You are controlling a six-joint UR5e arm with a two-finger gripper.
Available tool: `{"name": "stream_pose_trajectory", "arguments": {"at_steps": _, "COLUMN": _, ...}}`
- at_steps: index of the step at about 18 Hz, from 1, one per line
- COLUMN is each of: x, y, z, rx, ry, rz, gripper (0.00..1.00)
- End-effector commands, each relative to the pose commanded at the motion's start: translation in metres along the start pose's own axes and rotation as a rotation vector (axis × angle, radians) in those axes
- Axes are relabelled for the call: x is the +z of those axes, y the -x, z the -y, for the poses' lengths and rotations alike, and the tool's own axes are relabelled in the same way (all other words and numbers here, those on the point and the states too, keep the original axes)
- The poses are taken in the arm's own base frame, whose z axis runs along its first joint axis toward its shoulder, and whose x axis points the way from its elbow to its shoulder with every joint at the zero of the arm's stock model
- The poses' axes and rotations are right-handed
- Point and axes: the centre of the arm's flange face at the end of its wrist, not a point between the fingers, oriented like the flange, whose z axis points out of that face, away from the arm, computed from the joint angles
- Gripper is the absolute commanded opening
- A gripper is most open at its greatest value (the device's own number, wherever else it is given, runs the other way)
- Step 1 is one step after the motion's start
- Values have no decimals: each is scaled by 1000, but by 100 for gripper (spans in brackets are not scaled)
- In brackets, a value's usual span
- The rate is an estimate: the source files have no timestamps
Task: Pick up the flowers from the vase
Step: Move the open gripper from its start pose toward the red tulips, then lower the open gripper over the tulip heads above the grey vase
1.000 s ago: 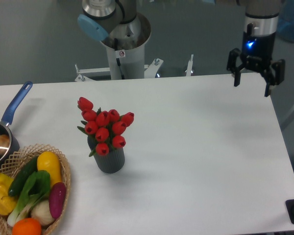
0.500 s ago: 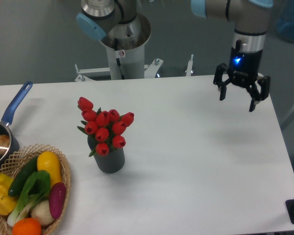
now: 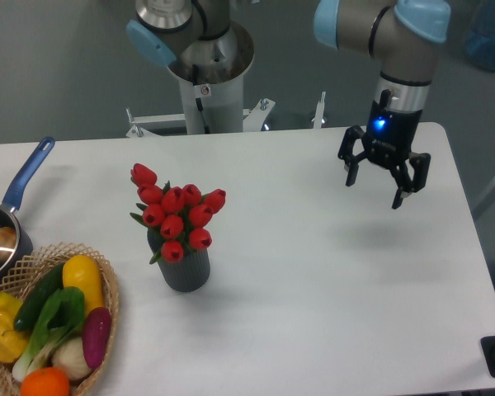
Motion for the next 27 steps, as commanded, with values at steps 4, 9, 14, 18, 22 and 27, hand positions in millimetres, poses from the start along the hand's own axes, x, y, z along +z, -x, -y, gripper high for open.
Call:
{"name": "stream_pose_trajectory", "arguments": {"at_steps": 4, "x": 7, "y": -5, "z": 8, "rx": -11, "ry": -7, "rz": -25, "gripper": 100}}
{"name": "stream_pose_trajectory", "arguments": {"at_steps": 9, "x": 18, "y": -38, "z": 42, "rx": -1, "ry": -49, "rz": -79, "gripper": 100}}
{"name": "stream_pose_trajectory", "arguments": {"at_steps": 14, "x": 29, "y": -75, "z": 63, "rx": 8, "ry": -86, "rz": -141, "gripper": 100}}
{"name": "stream_pose_trajectory", "arguments": {"at_steps": 18, "x": 22, "y": -88, "z": 82, "rx": -36, "ry": -163, "rz": -196, "gripper": 100}}
{"name": "stream_pose_trajectory", "arguments": {"at_steps": 22, "x": 15, "y": -94, "z": 88, "rx": -75, "ry": -211, "rz": -228, "gripper": 100}}
{"name": "stream_pose_trajectory", "arguments": {"at_steps": 27, "x": 7, "y": -103, "z": 104, "rx": -87, "ry": -243, "rz": -267, "gripper": 100}}
